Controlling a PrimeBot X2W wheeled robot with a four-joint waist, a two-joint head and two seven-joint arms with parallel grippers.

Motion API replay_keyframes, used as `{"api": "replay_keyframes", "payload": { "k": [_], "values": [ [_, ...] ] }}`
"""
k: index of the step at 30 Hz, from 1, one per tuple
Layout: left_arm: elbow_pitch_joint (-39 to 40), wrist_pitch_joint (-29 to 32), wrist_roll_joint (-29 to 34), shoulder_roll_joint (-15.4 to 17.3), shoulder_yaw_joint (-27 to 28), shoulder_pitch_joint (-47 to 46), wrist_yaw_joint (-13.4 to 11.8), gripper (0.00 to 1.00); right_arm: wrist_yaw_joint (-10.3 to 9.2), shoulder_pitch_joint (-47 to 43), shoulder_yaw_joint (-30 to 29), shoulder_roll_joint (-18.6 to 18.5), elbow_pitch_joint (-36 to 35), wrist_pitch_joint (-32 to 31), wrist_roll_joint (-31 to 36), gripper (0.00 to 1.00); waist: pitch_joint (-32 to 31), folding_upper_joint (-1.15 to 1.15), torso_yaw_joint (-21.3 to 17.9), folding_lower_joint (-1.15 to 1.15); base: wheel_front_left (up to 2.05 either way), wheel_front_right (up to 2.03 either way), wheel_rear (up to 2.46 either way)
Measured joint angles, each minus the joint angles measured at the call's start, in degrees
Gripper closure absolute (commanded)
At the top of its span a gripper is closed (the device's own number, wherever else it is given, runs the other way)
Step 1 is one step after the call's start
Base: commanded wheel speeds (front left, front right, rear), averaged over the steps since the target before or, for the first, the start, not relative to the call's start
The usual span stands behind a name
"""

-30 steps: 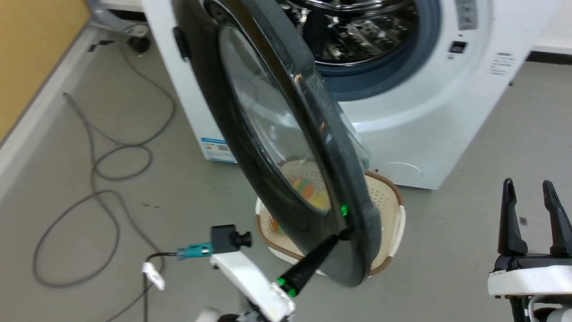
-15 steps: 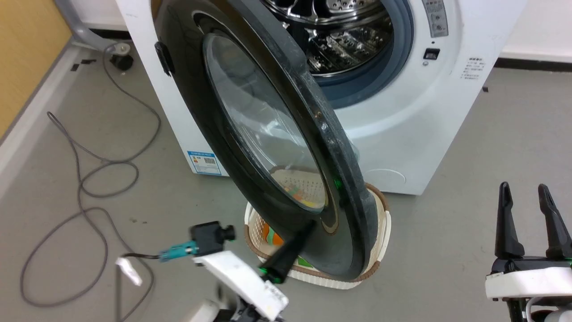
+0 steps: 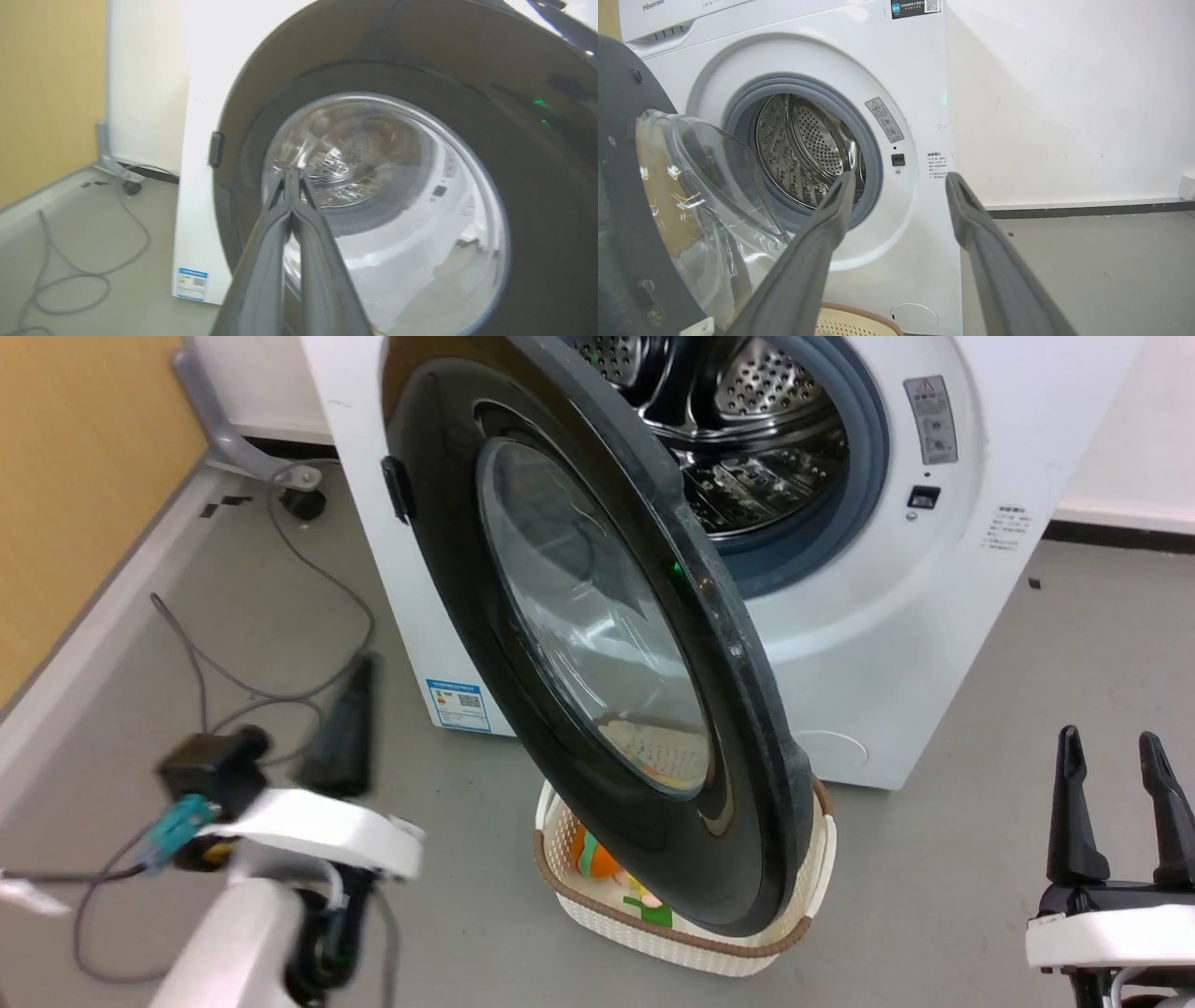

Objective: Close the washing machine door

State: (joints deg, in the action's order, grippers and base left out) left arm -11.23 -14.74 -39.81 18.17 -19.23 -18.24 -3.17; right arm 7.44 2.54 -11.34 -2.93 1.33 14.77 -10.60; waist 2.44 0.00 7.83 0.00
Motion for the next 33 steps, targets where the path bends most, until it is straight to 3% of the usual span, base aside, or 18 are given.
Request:
{"api": "replay_keyframes", "payload": {
  "k": [5,9,10,11,14,15,16,24,33],
  "values": [
    [6.2,0.0,16.4,-1.7,8.3,4.9,-6.4,1.00,0.00,0.0,0.2,0.0,-1.2,0.0,0.0,0.00,-0.7,0.00,0.7,0.00,0.00,0.00,0.00],
    [9.7,0.0,24.1,-3.2,11.7,9.6,-9.2,1.00,0.00,0.3,0.4,0.0,-3.2,0.0,0.0,0.00,-0.9,0.00,1.1,0.00,0.00,0.00,0.00],
    [10.4,0.0,25.4,-3.5,12.2,10.6,-9.5,0.58,0.00,0.7,0.5,0.0,-4.0,0.0,-0.2,0.00,-0.9,0.00,1.2,0.00,0.00,0.00,0.00],
    [10.9,0.0,27.3,-3.4,12.4,11.5,-9.8,0.00,0.00,1.5,0.7,0.0,-4.8,0.0,-0.9,0.00,-0.9,0.00,1.3,0.00,0.00,0.00,0.00],
    [11.9,0.0,29.1,-4.8,13.1,14.1,-9.7,0.00,0.00,4.3,1.2,0.0,-8.0,0.0,-1.7,0.00,-0.8,0.00,1.6,0.00,0.00,0.00,0.00],
    [12.2,0.0,29.1,-5.5,13.3,14.8,-9.1,0.00,-0.01,5.4,1.8,0.0,-9.4,0.0,-2.2,0.57,-0.7,0.00,1.8,0.00,0.00,0.00,0.00],
    [12.3,0.0,29.1,-6.1,13.5,15.3,-8.5,0.00,0.00,6.4,3.0,0.0,-10.9,0.0,-2.2,1.00,-0.7,0.00,2.0,0.00,0.00,0.00,0.00],
    [12.7,0.0,32.7,-8.5,15.5,17.3,-6.7,0.00,-0.01,13.3,12.2,-0.1,-22.2,0.0,-6.6,1.00,-0.5,0.00,3.3,0.00,0.00,0.00,0.00],
    [12.8,0.0,34.7,-10.5,17.8,18.3,-5.1,0.00,0.00,14.6,29.4,-6.2,-27.0,0.0,-12.1,1.00,-0.2,0.00,3.8,0.00,0.00,0.00,0.00]
  ]
}}
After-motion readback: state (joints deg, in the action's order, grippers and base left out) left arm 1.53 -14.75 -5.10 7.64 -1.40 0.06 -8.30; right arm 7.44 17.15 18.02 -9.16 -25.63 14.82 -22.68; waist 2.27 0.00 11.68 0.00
